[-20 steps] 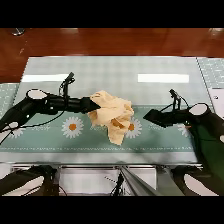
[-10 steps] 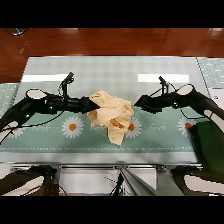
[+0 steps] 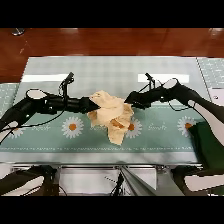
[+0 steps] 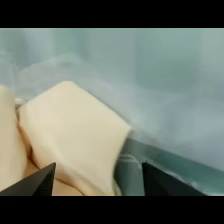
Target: Fold the shirts.
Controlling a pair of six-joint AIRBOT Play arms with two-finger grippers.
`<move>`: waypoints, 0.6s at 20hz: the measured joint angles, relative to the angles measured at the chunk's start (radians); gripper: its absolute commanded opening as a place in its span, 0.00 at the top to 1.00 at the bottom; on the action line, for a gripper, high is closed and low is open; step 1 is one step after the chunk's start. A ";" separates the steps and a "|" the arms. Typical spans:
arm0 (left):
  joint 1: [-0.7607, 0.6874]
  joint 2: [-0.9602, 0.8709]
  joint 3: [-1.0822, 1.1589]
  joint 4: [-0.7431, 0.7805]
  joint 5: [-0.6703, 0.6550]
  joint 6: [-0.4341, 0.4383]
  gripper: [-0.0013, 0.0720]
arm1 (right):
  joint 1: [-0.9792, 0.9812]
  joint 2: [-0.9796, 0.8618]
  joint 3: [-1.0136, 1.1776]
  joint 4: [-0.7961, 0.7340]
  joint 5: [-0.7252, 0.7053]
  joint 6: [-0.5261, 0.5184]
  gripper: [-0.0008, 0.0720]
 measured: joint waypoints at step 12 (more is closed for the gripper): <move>0.010 0.001 0.020 0.003 -0.079 -0.003 0.95 | 0.037 -0.050 0.156 -0.014 0.118 -0.039 0.96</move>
